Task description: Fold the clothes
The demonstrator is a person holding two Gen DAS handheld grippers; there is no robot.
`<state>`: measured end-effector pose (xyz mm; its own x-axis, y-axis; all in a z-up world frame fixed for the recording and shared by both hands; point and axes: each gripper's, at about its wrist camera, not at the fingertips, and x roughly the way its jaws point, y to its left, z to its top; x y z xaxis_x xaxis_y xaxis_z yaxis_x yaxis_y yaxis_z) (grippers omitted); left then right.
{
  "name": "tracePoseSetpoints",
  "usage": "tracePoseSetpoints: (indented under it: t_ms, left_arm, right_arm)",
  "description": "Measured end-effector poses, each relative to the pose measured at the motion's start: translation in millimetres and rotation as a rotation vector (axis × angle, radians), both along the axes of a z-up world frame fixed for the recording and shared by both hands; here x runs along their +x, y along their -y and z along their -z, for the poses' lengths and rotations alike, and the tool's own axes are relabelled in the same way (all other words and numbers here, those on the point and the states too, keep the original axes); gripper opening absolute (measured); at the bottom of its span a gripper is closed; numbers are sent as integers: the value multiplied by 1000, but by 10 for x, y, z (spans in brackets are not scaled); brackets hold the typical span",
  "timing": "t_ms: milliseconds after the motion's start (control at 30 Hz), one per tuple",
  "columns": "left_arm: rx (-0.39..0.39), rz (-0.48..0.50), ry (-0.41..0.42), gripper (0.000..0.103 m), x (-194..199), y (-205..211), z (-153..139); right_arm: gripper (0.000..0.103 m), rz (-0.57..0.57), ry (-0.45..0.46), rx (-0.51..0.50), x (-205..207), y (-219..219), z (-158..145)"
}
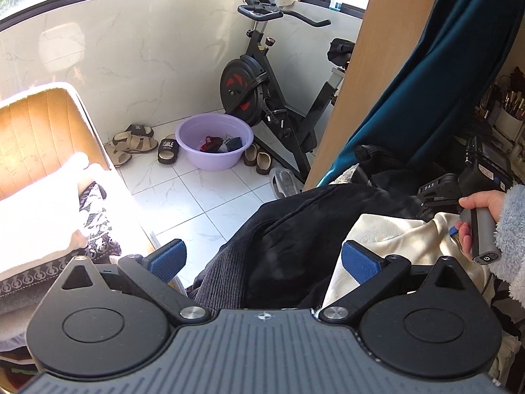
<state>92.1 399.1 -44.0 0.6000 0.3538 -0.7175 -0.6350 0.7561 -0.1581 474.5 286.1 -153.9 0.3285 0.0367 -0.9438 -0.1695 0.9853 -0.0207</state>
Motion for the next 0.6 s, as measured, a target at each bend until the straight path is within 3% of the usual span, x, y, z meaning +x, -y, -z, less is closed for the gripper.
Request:
tracePoseSetpoints:
  t_ms: [33, 100, 167, 267, 600]
  left_arm:
    - [-3, 18, -8, 103, 39, -92, 10]
    - [-19, 58, 0, 103, 152, -301, 19]
    - [-28, 94, 14, 103, 280, -470, 29]
    - [-48, 171, 24, 103, 547, -651, 65]
    - [-99, 411, -24, 103, 1244, -387, 294]
  right_arm:
    - [74, -9, 3, -23, -42, -18, 47]
    - [61, -42, 27, -63, -159, -43, 106]
    - [35, -73, 68, -64, -302, 24, 85]
    - [16, -70, 77, 15, -513, 326, -16]
    - [10, 284, 161, 218, -1577, 1987, -621]
